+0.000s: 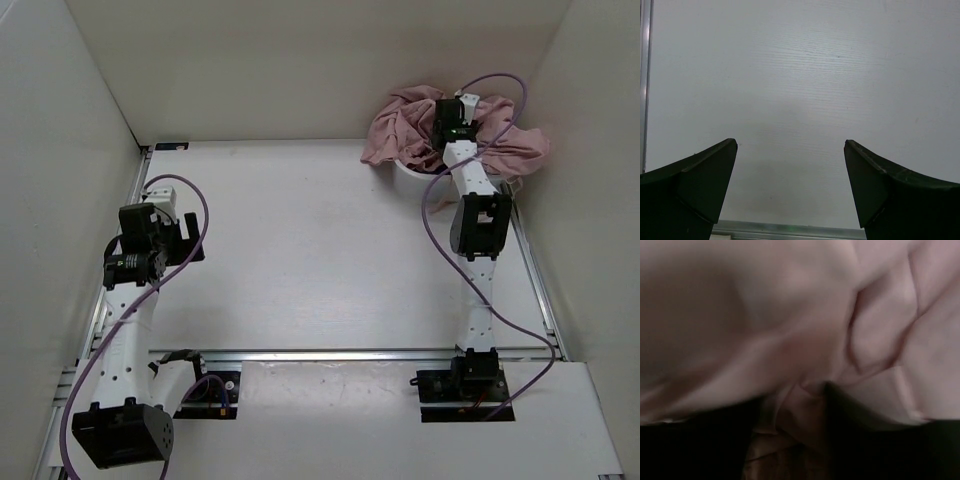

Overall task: Fold and stack the trousers
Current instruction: Grab the trousers from the pile, then move the trousers to the center of the board

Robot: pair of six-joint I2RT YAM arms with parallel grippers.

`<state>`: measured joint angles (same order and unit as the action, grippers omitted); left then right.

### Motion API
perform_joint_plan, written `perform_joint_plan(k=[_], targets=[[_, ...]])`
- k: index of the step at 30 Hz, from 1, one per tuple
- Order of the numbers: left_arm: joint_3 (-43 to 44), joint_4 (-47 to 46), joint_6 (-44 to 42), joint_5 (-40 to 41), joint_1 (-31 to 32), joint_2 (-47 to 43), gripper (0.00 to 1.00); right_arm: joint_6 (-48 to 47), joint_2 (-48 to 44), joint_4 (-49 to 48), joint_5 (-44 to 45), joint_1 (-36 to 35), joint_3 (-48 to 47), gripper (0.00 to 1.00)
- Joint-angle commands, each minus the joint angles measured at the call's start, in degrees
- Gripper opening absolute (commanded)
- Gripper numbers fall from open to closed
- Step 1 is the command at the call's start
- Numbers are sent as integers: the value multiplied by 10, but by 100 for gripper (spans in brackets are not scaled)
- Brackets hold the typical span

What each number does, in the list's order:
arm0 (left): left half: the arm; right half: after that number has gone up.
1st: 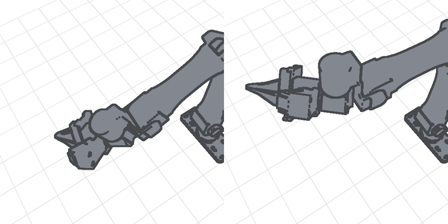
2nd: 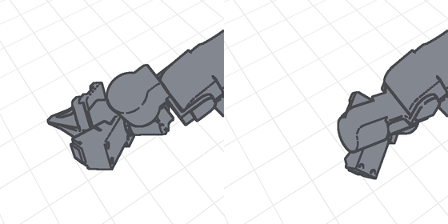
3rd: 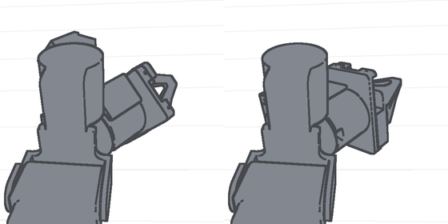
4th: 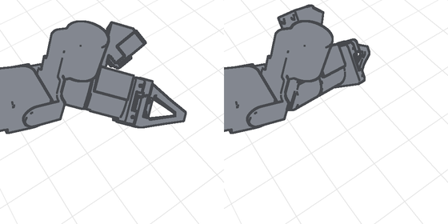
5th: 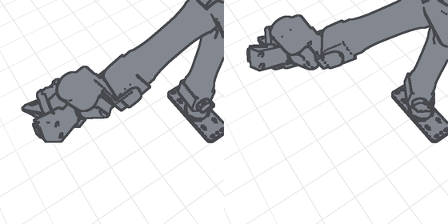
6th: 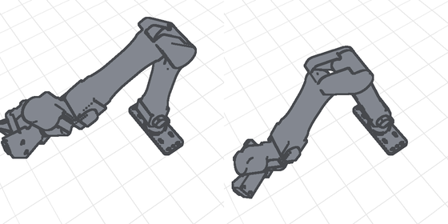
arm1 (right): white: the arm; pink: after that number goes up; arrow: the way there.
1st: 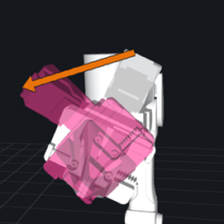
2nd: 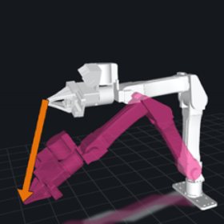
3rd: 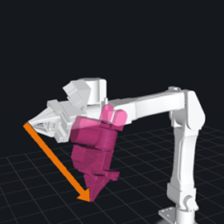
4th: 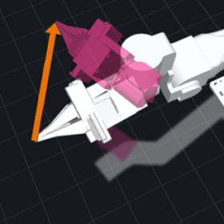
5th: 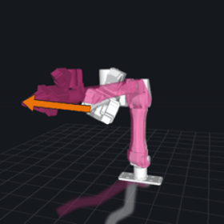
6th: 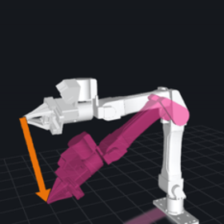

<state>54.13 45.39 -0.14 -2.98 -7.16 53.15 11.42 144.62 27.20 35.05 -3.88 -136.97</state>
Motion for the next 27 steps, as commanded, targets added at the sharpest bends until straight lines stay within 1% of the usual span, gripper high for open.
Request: perform_joint_plan(k=[1, 4, 6, 8, 10, 11, 12, 13, 14, 15, 16, 17, 18, 20, 21, 22, 24, 25, 27], targets=[[12, -19, 1, -3, 1, -3, 100, -30, -56, -28, -25, 1, -2, 41], [12, -24, 1, -3, 1, -10, 100, -54, -105, -33, -25, -16, 31, 0], [12, -24, 1, 3, 1, -24, 100, -77, -152, -39, -2, -41, 55, 0], [12, -24, 1, 3, 1, -34, 100, -115, -207, -56, -2, -74, 69, 0], [18, -24, 1, 3, 1, -50, 100, -145, -252, -56, -16, -103, 69, 0], [18, -24, 1, 10, 1, -50, 100, -152, -266, -51, -28, -120, 48, 0], [23, -24, 1, 27, 1, -59, 100, -158, -278, -51, -57, -160, 37, 0], [23, -24, 1, 39, 1, -69, 100, -169, -302, -51, -77, -184, 26, 0], [23, -24, 1, 52, 1, -69, 100, -170, -313, -56, -99, -235, 15, 0], [23, -29, 1, 82, 1, -78, 100, -170, -323, -74, -124, -262, -9, 0], [23, -29, 1, 96, 1, -88, 100, -182, -338, -86, -170, -288, -22, 0], [23, -29, 1, 110, 1, -94, 100, -182, -343, -102, -179, -342, -34, 0], [33, -29, 1, 126, 1, -94, 100, -191, -348, -138, -179, -369, -57, 0], [50, -29, 1, 134, 1, -112, 100, -196, -355, -169, -198, -427, -79, 0], [60, -29, 1, 139, 1, -112, 100, -188, -362, -181, -218, -438, -86, 0], [80, -29, 1, 147, 1, -118, 100, -180, -374, -199, -219, -447, -86, 0], [101, -29, 1, 163, 1, -118, 100, -143, -386, -204, -219, -453, -86, 0], [122, -29, 1, 179, 1, -118, 100, -128, -400, -197, -219, -453, -64, 0], [142, -29, 1, 185, 1, -118, 100, -88, -435, -196, -213, -453, -24, 0]])
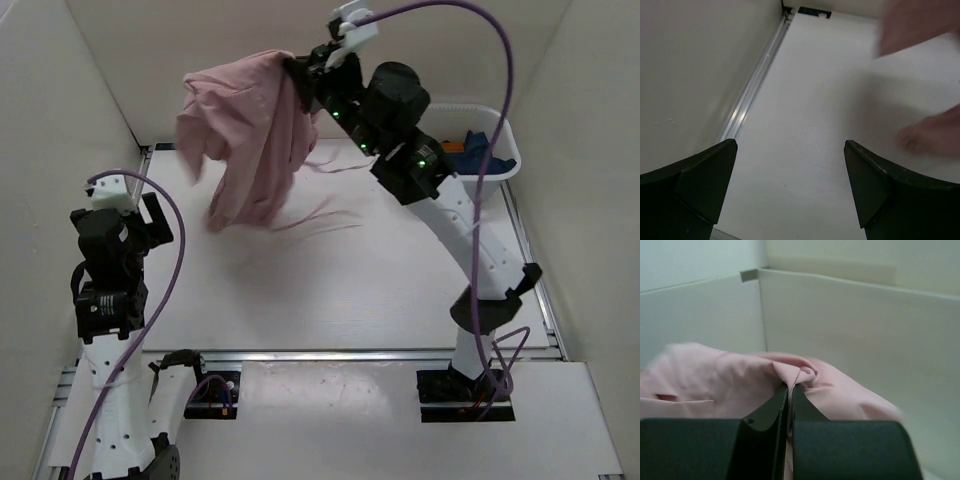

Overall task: Fold and stack the trousers
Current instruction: Move the trousers to the center of the board

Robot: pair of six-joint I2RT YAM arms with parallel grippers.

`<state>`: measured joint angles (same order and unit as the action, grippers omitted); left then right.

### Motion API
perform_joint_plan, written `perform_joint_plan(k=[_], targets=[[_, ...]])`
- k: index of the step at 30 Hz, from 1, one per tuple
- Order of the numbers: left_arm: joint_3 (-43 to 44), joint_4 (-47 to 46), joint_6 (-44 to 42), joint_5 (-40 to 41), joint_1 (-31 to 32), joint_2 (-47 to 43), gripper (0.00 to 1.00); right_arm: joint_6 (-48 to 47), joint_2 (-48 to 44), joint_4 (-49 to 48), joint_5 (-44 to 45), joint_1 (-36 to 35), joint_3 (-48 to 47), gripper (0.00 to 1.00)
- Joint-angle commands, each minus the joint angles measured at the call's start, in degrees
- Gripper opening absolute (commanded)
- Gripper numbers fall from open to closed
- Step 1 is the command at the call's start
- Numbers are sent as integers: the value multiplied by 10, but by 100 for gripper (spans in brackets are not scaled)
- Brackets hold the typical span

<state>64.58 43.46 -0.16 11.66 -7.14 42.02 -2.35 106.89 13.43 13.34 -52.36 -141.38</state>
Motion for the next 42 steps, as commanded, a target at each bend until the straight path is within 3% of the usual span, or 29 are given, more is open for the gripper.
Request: perform_joint_plan(k=[1, 4, 5, 6, 8, 12, 14, 15, 16, 17, 18, 21, 24, 28, 31, 32, 34, 38, 42], targets=[[53, -10, 2, 43, 1, -7, 100, 60, -71, -53, -2, 31, 75, 0], [71, -10, 2, 36, 1, -7, 100, 108, -103, -16, 38, 59, 168, 0], [71, -10, 2, 28, 1, -7, 100, 139, -110, 51, 53, 75, 183, 0], [71, -10, 2, 21, 1, -7, 100, 207, -110, 89, 53, 93, 200, 6], [56, -5, 2, 1, 1, -7, 100, 247, -115, 153, 8, 141, 283, 15], [39, 26, 2, -12, 1, 13, 100, 217, -103, 175, -9, 187, 393, 6], [22, 38, 2, -29, 1, 13, 100, 178, -65, 180, -32, 202, 382, 13], [22, 38, 2, -40, 1, 19, 100, 133, -43, 189, -44, 209, 363, 24], [14, 47, 2, -51, 1, 19, 100, 106, -19, 207, -63, 209, 332, 65], [2, 47, 2, -68, 1, 27, 100, 83, 46, 271, -104, 209, 235, 94], [-5, 56, 2, -76, 1, 38, 100, 78, 74, 301, -104, 209, 184, 99], [-44, 63, 2, -100, 1, 62, 99, 129, 52, 283, -90, 215, 218, 99], [-82, 53, 2, -121, 1, 112, 95, 222, -48, 283, -67, 220, 334, 99], [-161, -42, 2, -121, 1, 143, 94, 295, -152, 280, -110, 162, 586, 99], [-209, -96, 2, -128, 25, 185, 95, 365, -211, 280, -105, 104, 701, 99], [-223, -108, 2, -123, 30, 199, 95, 390, -244, 236, -104, 96, 785, 99], [-228, -126, 2, -123, 42, 242, 95, 418, -274, 169, -166, 89, 860, 99], [-272, -166, 2, -114, 89, 294, 95, 410, -270, 112, -204, 120, 925, 99], [-300, -205, 2, -75, 94, 348, 91, 444, -258, 117, -209, 111, 966, 99]])
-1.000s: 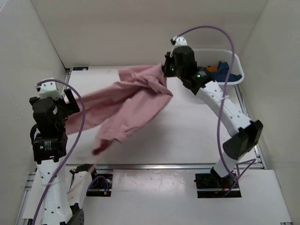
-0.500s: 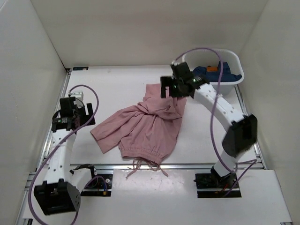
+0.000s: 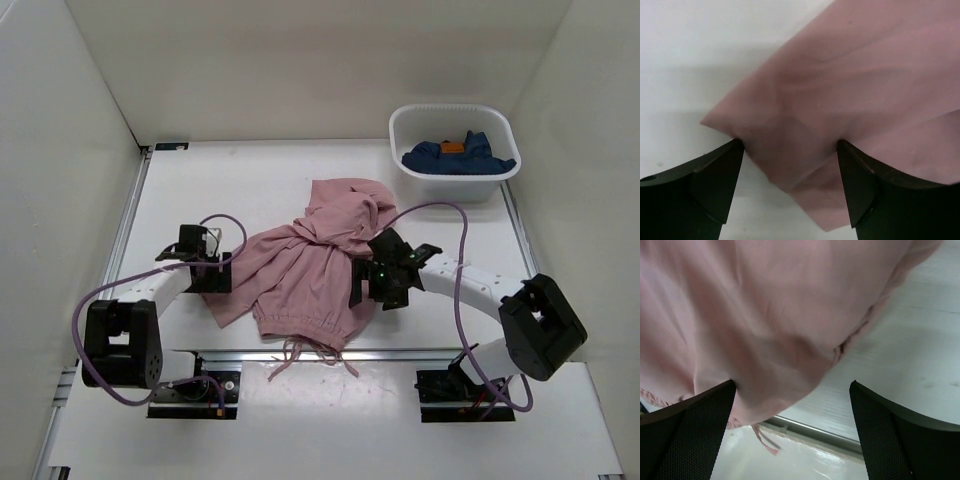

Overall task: Fold and stack the trousers
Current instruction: Move the trousers to the center of the board, then flatten the trousers out

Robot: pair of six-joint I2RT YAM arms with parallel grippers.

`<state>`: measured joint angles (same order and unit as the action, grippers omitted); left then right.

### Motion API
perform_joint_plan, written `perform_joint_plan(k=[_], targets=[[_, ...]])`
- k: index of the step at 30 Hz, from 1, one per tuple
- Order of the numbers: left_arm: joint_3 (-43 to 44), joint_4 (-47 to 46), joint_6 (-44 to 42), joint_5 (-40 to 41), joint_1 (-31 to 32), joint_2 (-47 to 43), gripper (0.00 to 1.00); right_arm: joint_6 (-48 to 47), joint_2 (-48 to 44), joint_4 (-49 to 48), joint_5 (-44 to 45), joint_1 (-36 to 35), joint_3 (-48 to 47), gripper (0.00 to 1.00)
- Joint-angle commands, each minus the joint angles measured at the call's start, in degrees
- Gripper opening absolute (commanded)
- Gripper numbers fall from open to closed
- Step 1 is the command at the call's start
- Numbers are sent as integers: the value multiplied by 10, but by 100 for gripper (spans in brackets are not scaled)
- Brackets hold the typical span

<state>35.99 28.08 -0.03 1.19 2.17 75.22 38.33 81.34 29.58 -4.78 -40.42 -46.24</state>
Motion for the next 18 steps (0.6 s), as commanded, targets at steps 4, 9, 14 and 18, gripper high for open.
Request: perform_joint_plan(k=[4, 9, 14, 18], targets=[[-14, -51, 0, 29, 1, 36, 61, 26, 24, -136, -67, -14, 38, 99], [3, -37, 0, 41, -20, 35, 14, 7, 122, -117, -111, 3, -45, 19], [37, 40, 0, 80, -130, -116, 14, -64, -11, 104, 41, 68, -104, 0], [126, 165, 0, 141, -203, -158, 14, -112, -139, 316, 176, 166, -237, 0]])
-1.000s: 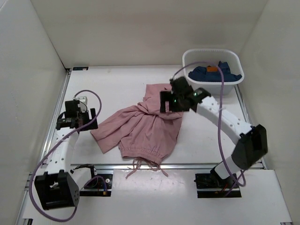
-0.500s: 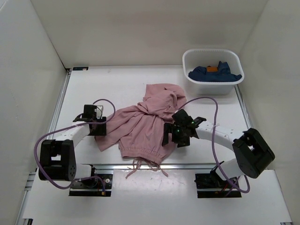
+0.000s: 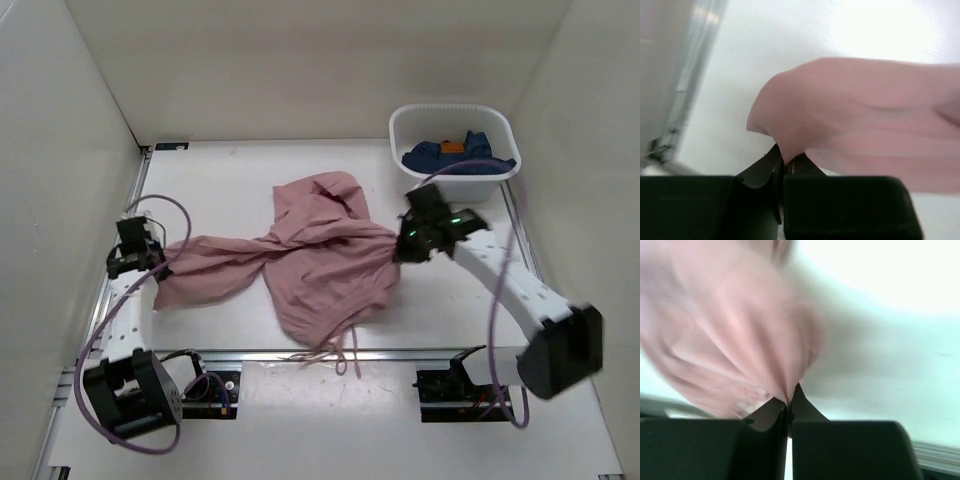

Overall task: Fold and stack the trousers
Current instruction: Flatten the trousers out

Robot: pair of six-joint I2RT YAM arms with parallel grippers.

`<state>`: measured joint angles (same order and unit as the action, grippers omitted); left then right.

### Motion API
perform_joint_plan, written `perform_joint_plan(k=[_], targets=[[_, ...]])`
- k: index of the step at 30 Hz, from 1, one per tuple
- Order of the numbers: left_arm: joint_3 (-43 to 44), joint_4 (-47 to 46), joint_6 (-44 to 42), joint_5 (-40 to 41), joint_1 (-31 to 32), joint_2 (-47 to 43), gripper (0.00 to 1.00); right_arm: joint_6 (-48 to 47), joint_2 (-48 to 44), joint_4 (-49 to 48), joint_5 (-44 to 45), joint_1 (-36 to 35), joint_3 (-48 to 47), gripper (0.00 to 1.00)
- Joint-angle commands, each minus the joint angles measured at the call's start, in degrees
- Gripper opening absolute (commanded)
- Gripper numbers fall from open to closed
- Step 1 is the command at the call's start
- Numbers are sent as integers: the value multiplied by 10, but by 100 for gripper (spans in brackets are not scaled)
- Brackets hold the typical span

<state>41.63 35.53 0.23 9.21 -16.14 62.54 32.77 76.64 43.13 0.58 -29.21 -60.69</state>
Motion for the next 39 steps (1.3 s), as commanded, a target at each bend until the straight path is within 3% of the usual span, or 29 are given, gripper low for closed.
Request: perform_joint_plan(k=[1, 7, 10, 12, 13, 14, 16, 18, 20, 24, 27, 28, 31, 34, 39], targets=[[120, 116, -2, 61, -20, -31, 14, -68, -98, 226, 132, 88, -153, 0], [230, 140, -2, 102, -26, -3, 14, -166, 0, 283, 164, 155, -324, 0], [230, 125, -2, 102, -33, 39, 14, -203, 99, 243, 134, 216, -374, 0], [235, 125, -2, 85, -33, 89, 14, -217, 198, 237, 136, 224, -466, 1], [244, 125, -2, 73, -33, 108, 14, -229, 233, 242, 147, 224, -506, 19], [253, 125, -2, 60, -33, 128, 14, -235, 305, 250, 147, 224, -592, 22], [292, 125, -2, 27, -27, 185, 14, -240, 365, 273, 152, 229, -670, 27], [326, 125, -2, -16, -21, 212, 16, -219, 395, 264, 118, 236, -692, 62], [326, 125, -2, -17, -16, 229, 31, -204, 388, 275, 113, 242, -692, 84], [264, 90, -2, 33, -32, 225, 50, -189, 268, 256, 158, 242, -562, 90], [229, 82, -2, 28, -60, 206, 66, -136, 119, 191, 173, 248, -323, 91], [211, 82, -2, 23, -60, 200, 68, -120, 50, 153, 173, 253, -271, 91], [157, 82, -2, 10, -60, 169, 69, -55, -37, 92, 151, 276, -91, 91], [112, 72, -2, 3, -27, 161, 72, 0, -54, 34, 95, 315, 31, 91], [58, -40, -2, 35, 58, 178, 86, 47, 1, -78, 71, 340, 94, 91]])
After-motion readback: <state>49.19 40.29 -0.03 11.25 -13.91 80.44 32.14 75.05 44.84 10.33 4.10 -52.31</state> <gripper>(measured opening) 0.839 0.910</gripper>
